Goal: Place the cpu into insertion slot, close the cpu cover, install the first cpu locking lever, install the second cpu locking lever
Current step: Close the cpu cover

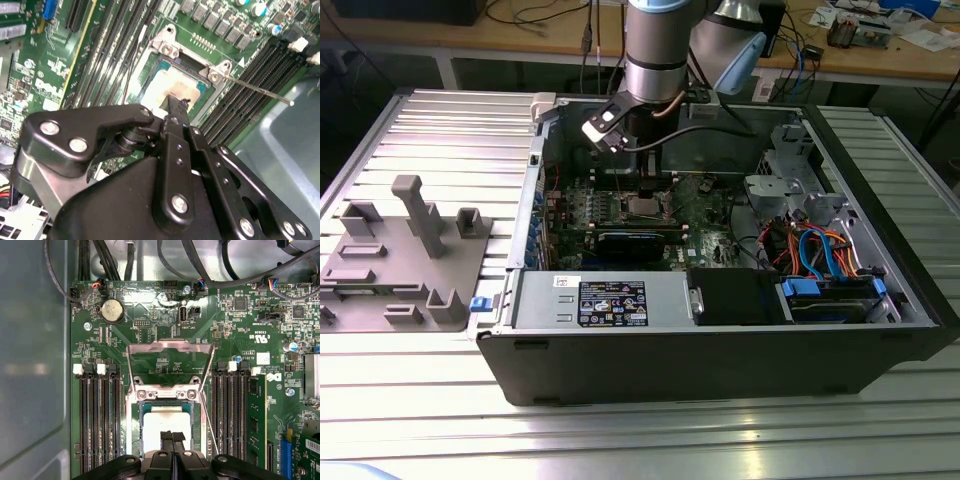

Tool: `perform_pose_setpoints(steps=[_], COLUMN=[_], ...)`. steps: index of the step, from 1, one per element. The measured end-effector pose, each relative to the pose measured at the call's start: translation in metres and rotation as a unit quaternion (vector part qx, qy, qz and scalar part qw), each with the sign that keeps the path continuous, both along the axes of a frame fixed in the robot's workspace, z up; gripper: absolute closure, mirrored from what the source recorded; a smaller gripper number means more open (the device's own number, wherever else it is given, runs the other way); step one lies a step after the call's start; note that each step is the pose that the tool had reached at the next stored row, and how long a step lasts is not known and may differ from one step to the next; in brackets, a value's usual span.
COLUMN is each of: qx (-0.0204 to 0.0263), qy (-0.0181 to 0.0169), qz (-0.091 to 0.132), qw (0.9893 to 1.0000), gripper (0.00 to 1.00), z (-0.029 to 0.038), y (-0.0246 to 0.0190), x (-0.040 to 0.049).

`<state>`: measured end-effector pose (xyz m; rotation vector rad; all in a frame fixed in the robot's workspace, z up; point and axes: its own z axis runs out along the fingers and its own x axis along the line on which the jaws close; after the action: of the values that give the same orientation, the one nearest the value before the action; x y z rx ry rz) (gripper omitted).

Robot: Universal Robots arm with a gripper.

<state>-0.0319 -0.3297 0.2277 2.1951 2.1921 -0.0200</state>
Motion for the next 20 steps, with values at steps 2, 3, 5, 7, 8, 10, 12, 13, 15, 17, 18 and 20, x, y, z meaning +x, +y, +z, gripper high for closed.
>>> perform_pose_setpoints(steps=[2,3,5,7,8,10,12,13,15,17,18,20], qx=[0.0000,0.0001,0.0000,0.0001,0.0001,0.0000,0.0000,0.0000,0.0000,0.0002,-0.0001,-0.0004], qy=[0.0000,0.0000,0.0000,0.0000,0.0000,0.0000,0.0000,0.0000,0.0000,0.0000,0.0000,0.0000], qz=[0.000,0.000,0.000,0.000,0.000,0.000,0.000,0.000,0.000,0.000,0.000,0.000], qw=[1.0000,1.0000,1.0000,1.0000,1.0000,1.0000,1.0000,1.0000,1.0000,1.0000,1.0000,1.0000], gripper=[0.89,0.89,0.89,0.89,0.89,0.89,0.89,0.89,0.89,0.89,0.89,0.89], z=[0.0000,-0.0001,0.0000,0.0002,0.0004,0.0011,0.0017,0.0020,0.0028,0.0034,0.0037,0.0037], y=[0.0000,0.0000,0.0000,0.0001,0.0001,0.0000,0.0000,0.0000,0.0000,0.0001,0.0000,0.0000], x=[0.0004,0.0006,0.0007,0.0007,0.0007,0.0007,0.0006,0.0007,0.0007,0.0007,0.0007,0.0007])
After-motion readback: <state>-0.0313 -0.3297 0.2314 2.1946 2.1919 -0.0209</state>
